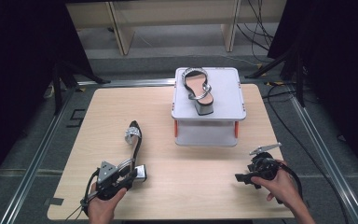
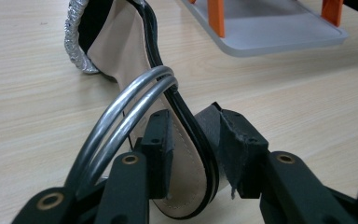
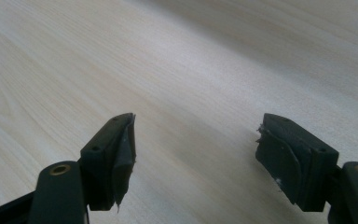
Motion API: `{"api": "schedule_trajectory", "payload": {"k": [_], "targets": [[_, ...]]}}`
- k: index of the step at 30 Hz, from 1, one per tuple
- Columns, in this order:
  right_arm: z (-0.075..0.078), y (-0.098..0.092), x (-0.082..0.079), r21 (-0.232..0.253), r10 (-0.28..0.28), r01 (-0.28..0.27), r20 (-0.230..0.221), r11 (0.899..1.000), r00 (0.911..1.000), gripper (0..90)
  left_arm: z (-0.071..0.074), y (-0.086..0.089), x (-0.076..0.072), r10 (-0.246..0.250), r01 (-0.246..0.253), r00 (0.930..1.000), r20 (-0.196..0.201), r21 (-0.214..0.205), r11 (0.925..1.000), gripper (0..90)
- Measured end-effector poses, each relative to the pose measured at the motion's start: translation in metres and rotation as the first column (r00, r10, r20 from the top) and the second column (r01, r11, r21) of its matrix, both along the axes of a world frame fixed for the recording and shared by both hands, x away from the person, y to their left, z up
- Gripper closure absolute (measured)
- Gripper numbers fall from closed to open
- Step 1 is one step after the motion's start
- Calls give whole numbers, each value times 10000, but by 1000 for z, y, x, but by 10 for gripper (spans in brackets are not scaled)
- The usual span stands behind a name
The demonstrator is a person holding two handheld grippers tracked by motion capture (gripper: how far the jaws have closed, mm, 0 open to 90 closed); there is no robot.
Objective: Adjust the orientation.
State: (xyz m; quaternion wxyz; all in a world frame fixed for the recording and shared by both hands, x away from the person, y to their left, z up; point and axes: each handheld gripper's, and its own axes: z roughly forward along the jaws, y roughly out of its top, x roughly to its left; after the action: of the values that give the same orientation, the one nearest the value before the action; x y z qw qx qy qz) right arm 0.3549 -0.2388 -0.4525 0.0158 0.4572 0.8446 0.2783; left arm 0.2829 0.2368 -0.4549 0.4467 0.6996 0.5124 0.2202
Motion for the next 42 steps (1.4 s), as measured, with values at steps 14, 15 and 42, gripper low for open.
{"api": "schedule_trajectory", "payload": {"k": [14, 15, 42], "targets": [[-7, 9, -2, -3, -186, 186, -232, 9998, 9996, 279, 7, -29, -6, -947, 956, 9951, 270, -317, 9949, 591], [-8, 10, -2, -18, -204, 204, -265, 9998, 9994, 279, 9, -28, -10, -995, 1005, 9946, 291, -358, 9943, 582], [-8, 22, -4, -23, 379, -379, -128, 9993, 9992, 280, -19, 18, 30, -595, 623, 9960, -669, 410, 9972, 576]]}}
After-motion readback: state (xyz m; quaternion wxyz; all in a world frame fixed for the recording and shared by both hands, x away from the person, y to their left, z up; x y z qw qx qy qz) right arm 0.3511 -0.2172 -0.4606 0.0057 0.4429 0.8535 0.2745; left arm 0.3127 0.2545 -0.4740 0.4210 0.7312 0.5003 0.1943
